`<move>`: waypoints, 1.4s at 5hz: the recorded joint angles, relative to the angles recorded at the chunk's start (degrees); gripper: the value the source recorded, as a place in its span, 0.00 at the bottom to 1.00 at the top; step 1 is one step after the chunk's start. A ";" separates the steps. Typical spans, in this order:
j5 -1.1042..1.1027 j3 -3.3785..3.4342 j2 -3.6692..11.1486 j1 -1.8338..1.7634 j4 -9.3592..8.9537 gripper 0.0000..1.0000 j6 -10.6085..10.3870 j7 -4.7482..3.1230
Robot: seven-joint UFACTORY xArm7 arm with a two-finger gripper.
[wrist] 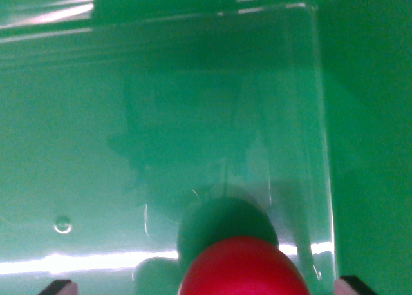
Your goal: Pick fruit
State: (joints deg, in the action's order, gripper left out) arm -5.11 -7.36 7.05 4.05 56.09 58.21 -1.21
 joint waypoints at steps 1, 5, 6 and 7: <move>0.00 0.00 0.00 0.00 0.00 0.00 0.00 0.00; -0.88 -0.67 0.77 0.53 -4.62 0.00 -4.60 -0.07; -1.27 -0.97 1.10 0.76 -6.62 0.00 -6.58 -0.10; -1.27 -0.97 1.10 0.76 -6.62 0.00 -6.58 -0.10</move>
State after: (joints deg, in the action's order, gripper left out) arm -6.38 -8.32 8.16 4.81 49.47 51.62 -1.31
